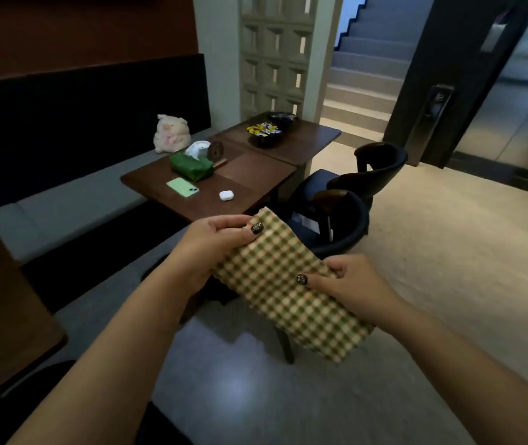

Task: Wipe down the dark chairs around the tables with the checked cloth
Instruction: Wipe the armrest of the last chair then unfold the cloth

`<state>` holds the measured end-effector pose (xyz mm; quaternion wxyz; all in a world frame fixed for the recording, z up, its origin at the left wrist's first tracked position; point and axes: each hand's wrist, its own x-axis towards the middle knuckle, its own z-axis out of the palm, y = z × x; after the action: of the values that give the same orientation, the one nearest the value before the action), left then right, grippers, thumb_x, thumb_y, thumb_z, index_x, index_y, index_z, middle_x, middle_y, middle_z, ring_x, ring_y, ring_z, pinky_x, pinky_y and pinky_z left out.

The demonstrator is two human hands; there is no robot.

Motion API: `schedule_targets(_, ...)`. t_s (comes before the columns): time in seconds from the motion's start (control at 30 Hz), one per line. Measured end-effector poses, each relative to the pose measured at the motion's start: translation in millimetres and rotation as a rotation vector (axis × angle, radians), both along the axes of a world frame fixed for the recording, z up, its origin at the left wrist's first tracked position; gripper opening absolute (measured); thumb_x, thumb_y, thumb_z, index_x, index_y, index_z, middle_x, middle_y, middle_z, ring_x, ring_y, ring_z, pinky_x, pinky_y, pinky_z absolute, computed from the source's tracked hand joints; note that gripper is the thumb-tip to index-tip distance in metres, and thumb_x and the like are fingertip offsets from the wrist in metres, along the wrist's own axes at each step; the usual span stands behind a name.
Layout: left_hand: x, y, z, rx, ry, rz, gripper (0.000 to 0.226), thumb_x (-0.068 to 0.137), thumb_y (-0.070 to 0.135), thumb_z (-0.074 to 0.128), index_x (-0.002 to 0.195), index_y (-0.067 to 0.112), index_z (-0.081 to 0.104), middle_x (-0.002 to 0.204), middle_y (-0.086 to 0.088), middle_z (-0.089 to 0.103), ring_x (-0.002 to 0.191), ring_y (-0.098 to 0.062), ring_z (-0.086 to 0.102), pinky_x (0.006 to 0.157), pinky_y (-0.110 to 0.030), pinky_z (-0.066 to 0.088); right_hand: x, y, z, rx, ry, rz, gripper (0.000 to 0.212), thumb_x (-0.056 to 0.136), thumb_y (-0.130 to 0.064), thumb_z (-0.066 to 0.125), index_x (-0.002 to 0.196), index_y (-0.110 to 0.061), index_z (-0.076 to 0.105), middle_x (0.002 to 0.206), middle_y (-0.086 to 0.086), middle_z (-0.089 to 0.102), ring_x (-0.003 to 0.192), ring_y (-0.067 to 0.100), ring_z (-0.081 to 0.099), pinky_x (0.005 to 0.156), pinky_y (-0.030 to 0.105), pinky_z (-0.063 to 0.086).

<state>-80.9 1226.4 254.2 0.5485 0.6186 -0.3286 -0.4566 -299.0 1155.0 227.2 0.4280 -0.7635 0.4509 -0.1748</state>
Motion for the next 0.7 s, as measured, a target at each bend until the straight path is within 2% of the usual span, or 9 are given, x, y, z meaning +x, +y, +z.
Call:
schedule_targets(0.07,-9,-46,-3,-0.052,-0.102,-0.001,0.029,0.083,0.008,0.071,0.109,0.02,0.069,0.088,0.0,0.076,0.088,-0.012,0.07,0.085,-0.026,0.051,-14,-42,0,0.009,0.03,-0.026,0.042,0.076,-0.043,0.073,0.086,-0.002,0.071,0.082,0.015,0.071,0.078,0.029,0.067,0.068,0.043,0.054)
schedule_targets(0.13,-20,-93,-6,-0.125,-0.157,0.036,0.027,0.084,0.003,0.069,0.106,0.018,0.065,0.082,-0.002,0.073,0.08,-0.01,0.066,0.077,-0.023,0.048,-32,-86,-2,0.077,0.015,-0.055,0.035,0.08,-0.036,0.072,0.089,-0.003,0.072,0.085,0.011,0.073,0.08,0.025,0.069,0.072,0.039,0.055)
schedule_targets(0.2,-33,-143,-11,-0.185,-0.209,0.109,0.02,0.086,0.003,0.066,0.095,0.019,0.058,0.081,0.0,0.065,0.074,-0.009,0.058,0.066,-0.02,0.043,-53,-132,-4,0.166,-0.032,-0.064,0.02,0.084,-0.03,0.069,0.091,-0.011,0.073,0.087,0.003,0.074,0.083,0.017,0.07,0.076,0.034,0.056)
schedule_targets(0.27,-47,-192,-14,-0.223,-0.282,0.162,0.02,0.089,0.004,0.063,0.086,0.023,0.055,0.083,0.003,0.062,0.072,-0.006,0.055,0.062,-0.019,0.042,-76,-181,-10,0.233,-0.105,-0.086,0.013,0.087,-0.023,0.067,0.094,-0.014,0.072,0.088,-0.001,0.075,0.087,0.015,0.07,0.079,0.03,0.056)
schedule_targets(0.4,-78,-283,-28,-0.223,-0.352,0.167,0.027,0.091,0.005,0.061,0.084,0.03,0.06,0.094,0.005,0.067,0.084,-0.003,0.061,0.071,-0.017,0.044,-127,-287,-27,0.458,-0.369,-0.251,0.022,0.089,-0.011,0.061,0.11,-0.006,0.066,0.108,0.01,0.071,0.103,0.026,0.066,0.089,0.042,0.053)
schedule_targets(0.5,-105,-344,-40,-0.171,-0.284,0.163,0.023,0.093,0.007,0.061,0.103,0.028,0.062,0.102,0.005,0.068,0.096,-0.008,0.063,0.073,-0.021,0.047,-153,-363,-33,0.65,-0.613,-0.408,0.031,0.087,-0.003,0.057,0.117,0.001,0.06,0.114,0.016,0.068,0.107,0.031,0.063,0.086,0.044,0.053)
schedule_targets(0.57,-122,-384,-47,-0.139,-0.197,0.174,0.026,0.094,0.01,0.059,0.117,0.022,0.06,0.104,0.003,0.069,0.097,-0.01,0.065,0.071,-0.022,0.05,-165,-408,-35,0.684,-0.719,-0.486,0.029,0.089,-0.003,0.054,0.117,0.0,0.06,0.111,0.015,0.069,0.103,0.029,0.065,0.081,0.041,0.053)
schedule_targets(0.63,-139,-424,-50,-0.092,-0.106,0.177,0.023,0.097,0.01,0.055,0.116,0.022,0.061,0.103,0.004,0.068,0.095,-0.009,0.065,0.072,-0.023,0.05,-172,-451,-36,0.662,-0.779,-0.543,0.025,0.09,-0.005,0.055,0.115,-0.002,0.061,0.105,0.011,0.072,0.095,0.023,0.067,0.077,0.037,0.053)
schedule_targets(0.7,-152,-465,-53,-0.029,-0.035,0.171,0.022,0.099,0.009,0.048,0.106,0.023,0.063,0.1,0.006,0.067,0.093,-0.009,0.063,0.07,-0.024,0.048,-174,-492,-40,0.61,-0.782,-0.588,0.024,0.092,-0.007,0.056,0.114,-0.001,0.062,0.104,0.011,0.072,0.092,0.022,0.068,0.077,0.036,0.053)
